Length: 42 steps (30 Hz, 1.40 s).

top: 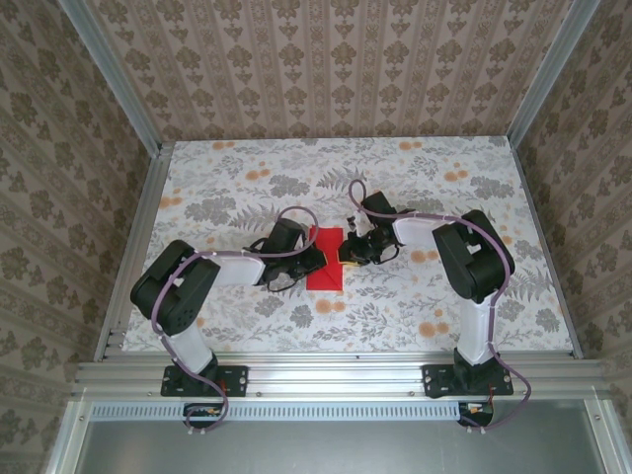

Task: Fold a paper plane with a square sheet of paper (pick it up from the middle)

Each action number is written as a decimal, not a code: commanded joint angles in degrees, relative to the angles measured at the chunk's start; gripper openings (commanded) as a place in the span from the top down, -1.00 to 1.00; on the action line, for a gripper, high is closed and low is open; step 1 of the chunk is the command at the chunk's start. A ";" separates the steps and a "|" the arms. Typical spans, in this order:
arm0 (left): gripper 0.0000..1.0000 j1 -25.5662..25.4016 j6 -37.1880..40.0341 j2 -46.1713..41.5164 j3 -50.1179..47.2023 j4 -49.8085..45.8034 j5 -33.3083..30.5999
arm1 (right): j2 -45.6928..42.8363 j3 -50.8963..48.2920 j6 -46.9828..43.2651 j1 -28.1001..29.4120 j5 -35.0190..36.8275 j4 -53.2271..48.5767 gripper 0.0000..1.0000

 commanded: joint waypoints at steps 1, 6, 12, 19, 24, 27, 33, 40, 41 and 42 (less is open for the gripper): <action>0.90 -0.18 3.59 -0.88 2.07 -4.14 -3.00 | -6.45 -1.42 2.47 -1.04 2.28 -0.74 0.37; 0.92 -0.27 9.68 -8.99 4.43 -17.32 -9.65 | -18.46 -6.44 8.44 -4.29 13.84 0.01 -0.17; 0.91 -0.57 17.48 -18.35 12.31 -42.63 -22.64 | -30.21 -12.54 10.34 -6.71 24.88 1.23 -0.65; 0.90 -2.14 20.20 -19.80 24.25 -66.09 -42.25 | -39.30 -18.57 10.93 -8.38 33.70 2.09 -0.90; 0.89 -4.62 19.84 -13.15 30.01 -71.31 -48.76 | -44.05 -21.97 11.99 -8.64 38.39 2.37 -0.95; 0.89 -7.54 17.75 -5.90 34.47 -74.58 -53.13 | -46.80 -23.77 12.94 -8.89 40.70 1.74 -0.94; 0.89 -13.92 14.22 10.40 45.36 -79.80 -59.22 | -50.41 -23.89 12.38 -9.70 41.54 -2.29 -0.91; 0.90 -19.51 15.30 23.60 55.98 -80.55 -57.65 | -53.69 -24.58 14.42 -11.82 43.61 -7.40 -0.90; 0.90 -20.05 15.43 24.52 56.70 -80.18 -56.87 | -54.09 -24.88 14.77 -12.19 43.61 -7.64 -0.90; 0.89 -20.60 15.55 25.51 57.57 -79.90 -55.99 | -54.51 -25.21 15.04 -12.68 43.65 -7.86 -0.90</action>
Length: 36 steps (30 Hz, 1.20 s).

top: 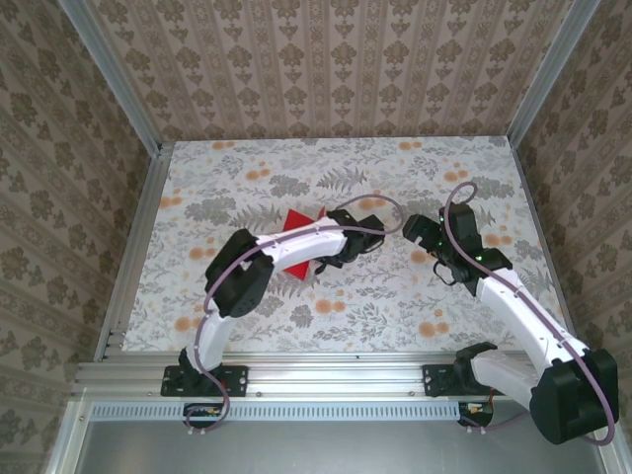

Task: Fold a paper plane with a square sheet of paper (pick it up from the middle)

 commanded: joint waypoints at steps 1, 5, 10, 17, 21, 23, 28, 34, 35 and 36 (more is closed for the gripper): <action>0.89 -1.65 -0.10 2.12 3.75 -2.09 1.45 | -2.02 -1.62 2.03 -1.47 2.26 -4.09 -0.90; 0.82 -2.85 0.04 5.10 6.08 -0.83 5.15 | -2.54 -1.90 2.24 -2.31 1.93 -4.57 -0.90; 0.66 -3.96 0.56 7.43 8.65 0.25 8.18 | -2.26 -2.07 2.32 -2.93 0.91 -4.49 -0.90; 0.52 -4.40 0.91 9.27 10.65 -0.21 9.64 | -1.52 -2.34 2.41 -3.55 -0.54 -4.15 -0.90; 0.40 -4.91 2.22 8.08 11.87 -0.23 11.23 | -1.38 -2.28 2.41 -3.97 -1.28 -4.20 -0.89; 0.34 -5.28 2.99 6.36 12.43 0.21 13.04 | -1.34 -2.25 2.27 -4.08 -1.67 -4.05 -0.89; 0.18 -5.32 4.94 -1.24 10.53 4.80 20.59 | -0.25 -2.39 0.07 -4.25 -5.67 -3.14 -0.92; -0.19 -3.07 5.32 -12.90 2.89 12.68 28.01 | 2.03 -2.80 -3.95 -4.26 -15.14 -0.65 -1.00; -0.23 -2.35 5.11 -14.74 0.90 14.39 29.21 | 2.67 -2.71 -4.29 -4.26 -16.84 -0.10 -1.00; -0.27 -1.37 4.83 -16.69 -1.67 16.24 30.41 | 3.34 -2.78 -4.57 -4.10 -19.24 0.75 -1.00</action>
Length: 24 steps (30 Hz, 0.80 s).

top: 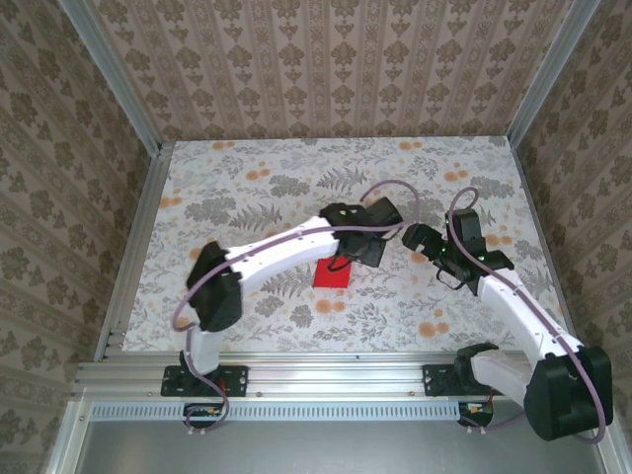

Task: Fold a paper plane with a square sheet of paper (pick it up from the middle)

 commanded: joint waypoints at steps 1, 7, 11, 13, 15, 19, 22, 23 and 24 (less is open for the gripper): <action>-0.32 3.42 -0.35 -5.90 -7.39 7.02 6.19 | 2.13 -0.63 -2.56 0.04 -10.34 3.20 -1.00; -0.36 12.49 -6.23 -10.89 -23.35 17.53 14.06 | 7.91 -0.56 0.32 5.65 -17.94 8.58 -0.99; -0.35 15.78 -9.92 -10.85 -30.54 23.15 18.67 | 11.58 0.13 2.03 10.66 -16.65 10.13 -0.96; -0.36 15.99 -10.91 -10.06 -31.74 23.23 18.23 | 13.49 0.50 2.82 12.43 -16.36 11.05 -0.94; -0.36 15.99 -11.90 -8.99 -32.11 21.98 17.29 | 14.84 0.86 3.56 13.59 -15.86 11.61 -0.92; -0.37 15.38 -13.21 -6.88 -33.25 21.74 17.74 | 17.39 0.96 4.93 15.06 -15.46 12.77 -0.89; -0.34 14.26 -13.58 -5.38 -33.21 20.93 17.92 | 19.47 1.03 5.79 15.30 -15.32 13.13 -0.87; -0.31 13.95 -13.66 -4.97 -33.10 20.63 17.80 | 19.87 1.03 5.97 15.35 -15.40 13.23 -0.86; -0.27 13.66 -13.83 -4.68 -33.15 20.47 17.78 | 20.06 1.03 6.10 15.38 -15.36 13.39 -0.86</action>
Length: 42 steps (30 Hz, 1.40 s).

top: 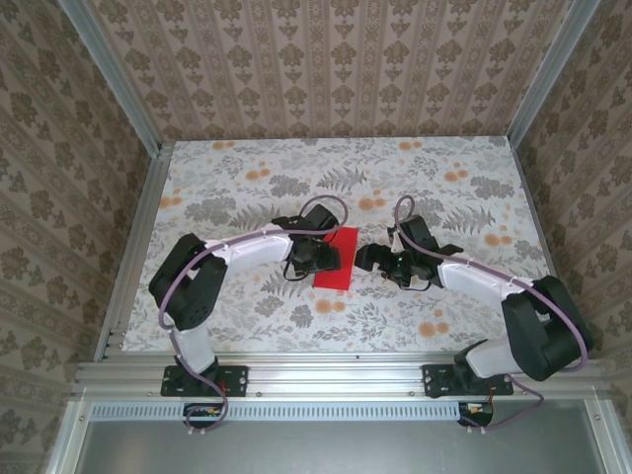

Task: Fold a paper plane with a square sheet of paper (pick it up from the middle)

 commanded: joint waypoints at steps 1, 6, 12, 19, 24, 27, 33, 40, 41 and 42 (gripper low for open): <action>-0.23 -1.29 -2.05 1.76 -0.88 -0.82 0.90 | 1.55 0.99 1.91 0.29 -0.08 1.43 -0.85; -0.21 -2.13 -3.02 2.36 -1.25 -1.72 1.35 | 2.02 0.90 2.12 0.55 -0.10 1.57 -0.84; -0.27 -3.88 -3.04 1.99 -1.53 -1.53 3.35 | 1.93 0.57 2.13 0.61 0.10 0.88 -0.82; -0.23 -4.44 -3.69 -1.50 -3.85 2.50 6.24 | 1.44 -0.33 3.12 0.64 -0.54 0.24 -0.71; -0.16 -2.60 -3.18 -5.67 -4.98 5.53 5.33 | 1.89 -1.40 5.59 1.12 -3.64 0.16 -0.55; -0.06 -1.22 -2.56 -6.08 -5.11 7.59 6.14 | 1.67 -2.41 7.72 2.31 -4.54 0.79 -0.52; 0.12 0.88 -1.04 -3.18 -3.27 8.92 6.33 | 2.35 -3.82 11.44 5.48 -5.12 2.08 -0.40; 0.25 1.87 0.77 0.91 -0.16 12.26 9.64 | 4.01 -4.80 13.32 8.08 -5.79 3.84 -0.27; 0.27 1.80 0.90 1.39 0.06 12.50 9.97 | 4.12 -4.84 13.53 8.28 -5.72 3.86 -0.27; 0.28 1.87 0.83 1.97 0.22 12.74 10.00 | 4.21 -4.93 13.69 8.42 -5.63 3.99 -0.26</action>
